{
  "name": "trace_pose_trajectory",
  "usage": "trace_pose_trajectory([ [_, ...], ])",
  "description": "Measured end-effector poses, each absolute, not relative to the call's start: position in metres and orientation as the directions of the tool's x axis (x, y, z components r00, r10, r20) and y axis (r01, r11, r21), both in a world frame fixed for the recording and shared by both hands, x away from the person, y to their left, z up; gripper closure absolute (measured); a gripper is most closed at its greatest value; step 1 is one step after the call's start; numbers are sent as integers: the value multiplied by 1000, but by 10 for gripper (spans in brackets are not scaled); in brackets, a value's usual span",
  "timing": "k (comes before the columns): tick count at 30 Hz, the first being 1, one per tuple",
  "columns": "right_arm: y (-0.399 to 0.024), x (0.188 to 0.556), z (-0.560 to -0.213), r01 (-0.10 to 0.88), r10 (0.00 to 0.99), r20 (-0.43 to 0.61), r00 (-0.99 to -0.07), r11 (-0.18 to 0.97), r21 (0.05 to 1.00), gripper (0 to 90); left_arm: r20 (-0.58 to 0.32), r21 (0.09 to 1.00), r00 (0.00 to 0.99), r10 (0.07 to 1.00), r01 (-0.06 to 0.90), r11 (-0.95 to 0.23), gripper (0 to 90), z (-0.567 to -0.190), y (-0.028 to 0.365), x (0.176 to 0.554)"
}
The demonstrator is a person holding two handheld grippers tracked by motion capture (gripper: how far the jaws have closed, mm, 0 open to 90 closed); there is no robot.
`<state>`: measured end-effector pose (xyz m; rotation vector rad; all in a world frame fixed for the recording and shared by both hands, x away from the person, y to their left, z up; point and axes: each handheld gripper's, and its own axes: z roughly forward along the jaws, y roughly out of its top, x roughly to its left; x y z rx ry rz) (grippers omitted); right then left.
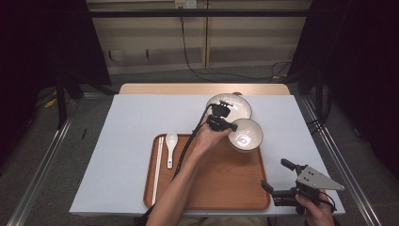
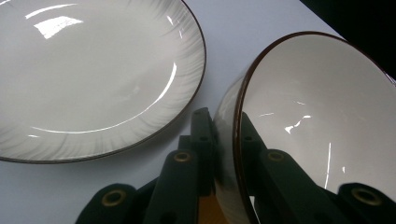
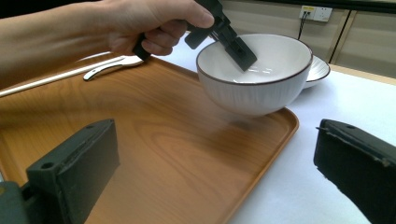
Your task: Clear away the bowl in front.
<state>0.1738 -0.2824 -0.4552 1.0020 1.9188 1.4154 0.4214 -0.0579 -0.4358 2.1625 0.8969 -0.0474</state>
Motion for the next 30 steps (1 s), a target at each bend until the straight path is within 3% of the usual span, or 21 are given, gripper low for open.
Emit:
trace_pose_trajectory([
  [30, -281, 174, -455, 234, 820, -7, -573, 172, 957, 0, -274, 602, 735, 620, 634, -485, 828, -453, -80, 420],
])
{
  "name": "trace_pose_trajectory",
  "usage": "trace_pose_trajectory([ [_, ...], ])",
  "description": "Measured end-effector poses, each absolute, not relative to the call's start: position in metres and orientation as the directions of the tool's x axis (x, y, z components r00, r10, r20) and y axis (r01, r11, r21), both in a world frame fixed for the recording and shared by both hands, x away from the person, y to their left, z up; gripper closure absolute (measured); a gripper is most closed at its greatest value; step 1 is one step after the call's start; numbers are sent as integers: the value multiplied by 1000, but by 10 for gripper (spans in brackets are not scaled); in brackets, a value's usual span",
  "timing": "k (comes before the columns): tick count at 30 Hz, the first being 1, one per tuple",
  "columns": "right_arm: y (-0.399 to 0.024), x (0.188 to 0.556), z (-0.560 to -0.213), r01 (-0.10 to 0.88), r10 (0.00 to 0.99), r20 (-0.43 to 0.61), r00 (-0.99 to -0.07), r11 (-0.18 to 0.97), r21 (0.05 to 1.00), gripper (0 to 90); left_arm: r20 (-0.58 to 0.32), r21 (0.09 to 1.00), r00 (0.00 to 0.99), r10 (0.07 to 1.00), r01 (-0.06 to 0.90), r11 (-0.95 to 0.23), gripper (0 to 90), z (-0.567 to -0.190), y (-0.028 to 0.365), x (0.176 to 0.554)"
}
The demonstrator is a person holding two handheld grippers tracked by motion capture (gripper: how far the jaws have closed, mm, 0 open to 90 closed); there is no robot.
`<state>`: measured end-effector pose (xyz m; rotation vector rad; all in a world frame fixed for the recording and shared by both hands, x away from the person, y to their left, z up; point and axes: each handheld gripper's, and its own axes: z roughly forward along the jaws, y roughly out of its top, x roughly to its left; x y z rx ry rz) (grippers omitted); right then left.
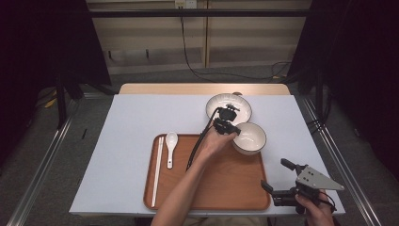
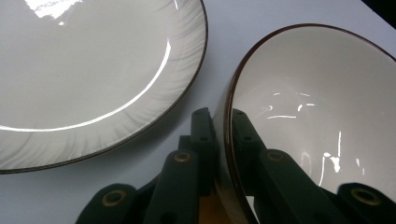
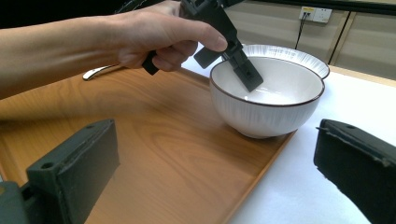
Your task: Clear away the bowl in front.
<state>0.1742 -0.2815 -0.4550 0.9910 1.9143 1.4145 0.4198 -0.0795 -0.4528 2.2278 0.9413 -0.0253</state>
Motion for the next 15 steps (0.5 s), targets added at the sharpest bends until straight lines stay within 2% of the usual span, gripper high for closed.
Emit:
trace_pose_trajectory([
  [4, -282, 174, -455, 239, 821, -6, -570, 173, 955, 0, -246, 606, 746, 619, 617, -503, 827, -452, -81, 418],
  [7, -282, 174, -455, 240, 822, -2, -569, 168, 956, 0, -280, 604, 739, 612, 632, -486, 826, -453, -81, 417],
  [15, -281, 174, -455, 239, 823, -1, -568, 166, 957, 0, -264, 607, 758, 596, 611, -508, 822, -454, -80, 418],
])
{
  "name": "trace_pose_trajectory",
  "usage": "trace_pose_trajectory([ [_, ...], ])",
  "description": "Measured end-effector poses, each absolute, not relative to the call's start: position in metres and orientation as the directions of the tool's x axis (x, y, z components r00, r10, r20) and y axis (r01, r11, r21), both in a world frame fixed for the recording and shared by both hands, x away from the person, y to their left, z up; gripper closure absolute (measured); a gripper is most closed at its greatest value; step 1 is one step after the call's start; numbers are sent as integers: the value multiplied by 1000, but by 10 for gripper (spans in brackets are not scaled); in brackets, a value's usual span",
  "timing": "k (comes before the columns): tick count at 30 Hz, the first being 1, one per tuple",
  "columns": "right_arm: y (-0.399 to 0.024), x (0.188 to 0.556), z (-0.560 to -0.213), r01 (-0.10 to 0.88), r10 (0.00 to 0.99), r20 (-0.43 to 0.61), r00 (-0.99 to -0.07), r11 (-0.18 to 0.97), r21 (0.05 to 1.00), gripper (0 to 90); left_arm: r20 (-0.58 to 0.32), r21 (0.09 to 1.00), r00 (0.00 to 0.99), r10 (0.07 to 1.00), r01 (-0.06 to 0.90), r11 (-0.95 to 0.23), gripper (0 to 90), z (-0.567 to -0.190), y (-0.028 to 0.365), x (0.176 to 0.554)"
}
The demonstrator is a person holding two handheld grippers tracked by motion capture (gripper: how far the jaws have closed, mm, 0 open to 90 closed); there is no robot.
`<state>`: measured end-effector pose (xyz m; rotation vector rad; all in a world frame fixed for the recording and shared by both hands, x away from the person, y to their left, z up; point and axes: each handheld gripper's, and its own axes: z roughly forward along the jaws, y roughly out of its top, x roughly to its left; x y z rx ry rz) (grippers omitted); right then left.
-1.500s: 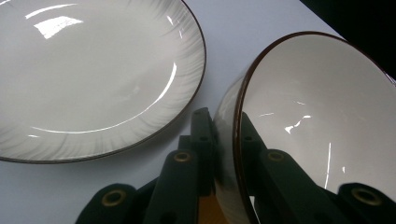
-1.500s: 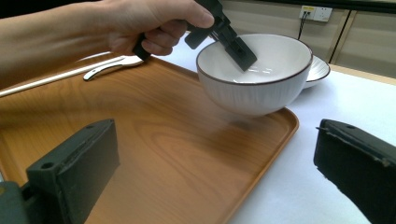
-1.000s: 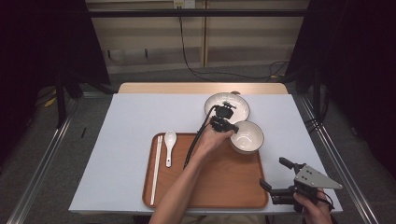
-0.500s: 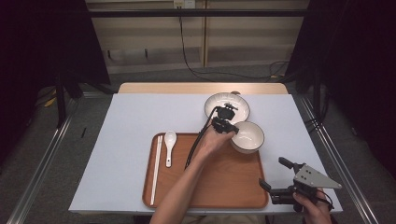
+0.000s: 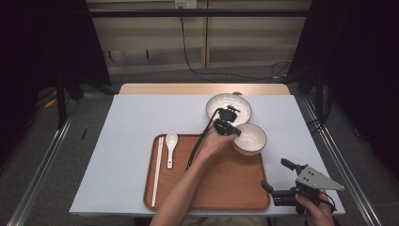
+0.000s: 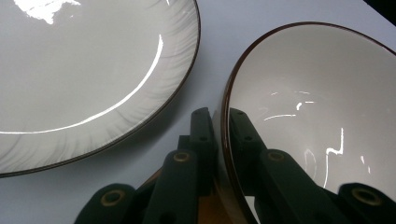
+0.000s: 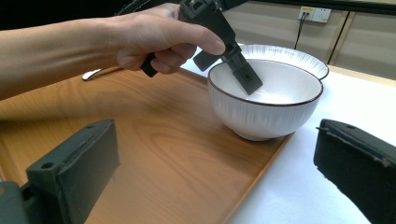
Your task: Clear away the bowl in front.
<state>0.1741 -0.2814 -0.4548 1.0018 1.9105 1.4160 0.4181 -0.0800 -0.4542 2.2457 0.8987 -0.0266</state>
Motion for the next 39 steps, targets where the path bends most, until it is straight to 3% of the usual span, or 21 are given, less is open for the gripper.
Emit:
trace_pose_trajectory([
  [8, -282, 174, -455, 239, 820, -3, -572, 171, 956, 0, -257, 616, 769, 585, 597, -514, 787, -454, -82, 417],
  [11, -282, 174, -455, 240, 822, -4, -569, 171, 956, 0, -260, 621, 765, 589, 600, -505, 713, -454, -78, 418],
  [18, -282, 175, -455, 240, 823, -3, -568, 169, 956, 0, -260, 652, 777, 574, 580, -489, 641, -449, -68, 418],
  [22, -282, 175, -455, 241, 828, -2, -560, 165, 957, 0, -245, 695, 784, 570, 552, -461, 537, -446, -60, 417],
  [24, -282, 175, -455, 246, 829, 5, -560, 160, 956, 0, -285, 716, 788, 545, 553, -425, 542, -443, -51, 418],
  [25, -282, 176, -455, 246, 829, 5, -559, 161, 956, 0, -257, 727, 788, 559, 539, -425, 527, -441, -47, 417],
  [34, -283, 175, -454, 246, 833, 6, -553, 156, 957, 0, -210, 801, 756, 620, 497, -334, 250, -427, -10, 423],
  [36, -282, 176, -455, 243, 833, 1, -553, 160, 957, 0, -162, 814, 747, 645, 470, -340, 184, -424, -2, 425],
  [39, -282, 176, -455, 246, 831, 2, -556, 162, 956, 0, -132, 827, 738, 662, 450, -337, 159, -422, 7, 430],
])
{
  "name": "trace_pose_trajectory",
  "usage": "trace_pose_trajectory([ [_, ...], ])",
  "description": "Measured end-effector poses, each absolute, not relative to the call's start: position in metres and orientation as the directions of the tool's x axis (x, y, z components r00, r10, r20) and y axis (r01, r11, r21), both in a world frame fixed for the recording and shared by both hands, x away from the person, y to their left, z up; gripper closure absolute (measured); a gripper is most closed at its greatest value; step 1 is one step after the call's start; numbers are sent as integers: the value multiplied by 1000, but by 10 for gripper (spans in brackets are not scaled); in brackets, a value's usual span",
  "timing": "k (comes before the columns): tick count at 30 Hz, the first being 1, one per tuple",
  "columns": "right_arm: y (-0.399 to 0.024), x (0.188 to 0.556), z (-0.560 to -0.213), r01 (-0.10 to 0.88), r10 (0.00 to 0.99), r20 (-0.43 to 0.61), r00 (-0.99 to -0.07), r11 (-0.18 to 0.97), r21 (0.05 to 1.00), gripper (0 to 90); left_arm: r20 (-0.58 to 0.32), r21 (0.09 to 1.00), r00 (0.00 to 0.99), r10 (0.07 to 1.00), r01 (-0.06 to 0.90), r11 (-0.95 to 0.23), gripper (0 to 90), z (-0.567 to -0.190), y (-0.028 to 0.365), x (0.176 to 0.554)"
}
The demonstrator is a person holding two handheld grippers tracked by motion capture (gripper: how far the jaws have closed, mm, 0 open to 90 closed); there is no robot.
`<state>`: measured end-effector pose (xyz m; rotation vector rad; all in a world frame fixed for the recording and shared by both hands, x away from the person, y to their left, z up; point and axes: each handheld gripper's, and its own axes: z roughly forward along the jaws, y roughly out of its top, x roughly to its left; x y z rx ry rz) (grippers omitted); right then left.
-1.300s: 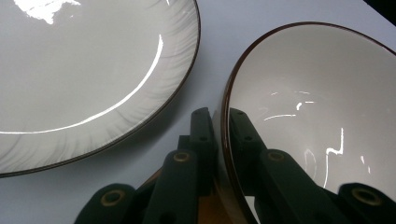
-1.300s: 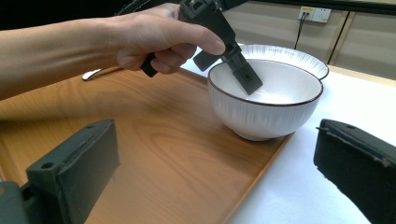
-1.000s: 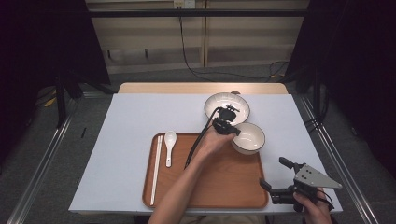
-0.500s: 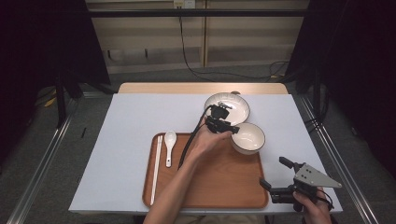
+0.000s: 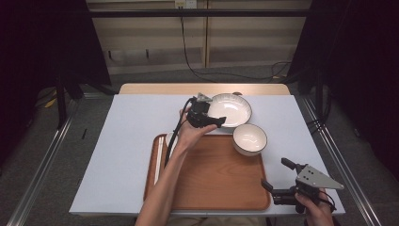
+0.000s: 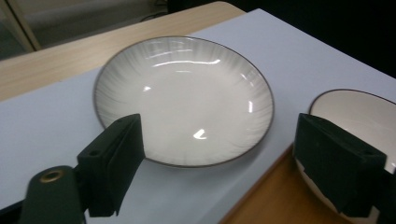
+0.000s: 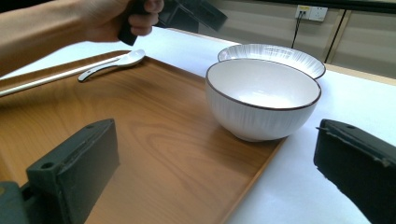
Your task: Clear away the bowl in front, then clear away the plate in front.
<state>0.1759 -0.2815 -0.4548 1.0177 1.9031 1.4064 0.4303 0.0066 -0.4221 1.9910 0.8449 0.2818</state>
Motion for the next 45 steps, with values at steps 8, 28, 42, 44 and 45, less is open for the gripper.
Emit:
trace_pose_trajectory([
  [8, -281, 176, -454, 246, 825, 3, -565, 164, 955, 0, -147, 803, 647, 748, 520, -292, 113, -427, 32, 464],
  [28, -282, 179, -455, 242, 822, 6, -570, 161, 957, 0, -182, 701, 591, 786, 638, -318, 189, -458, 10, 508],
  [42, -281, 178, -455, 238, 814, 7, -580, 162, 958, 0, -249, 640, 582, 775, 699, -320, 261, -475, -12, 514],
  [44, -282, 177, -455, 239, 815, 4, -579, 165, 957, 0, -275, 629, 605, 748, 701, -336, 299, -475, -14, 514],
  [45, -282, 177, -455, 240, 818, 6, -576, 163, 957, 0, -266, 625, 613, 744, 698, -351, 308, -476, -15, 515],
])
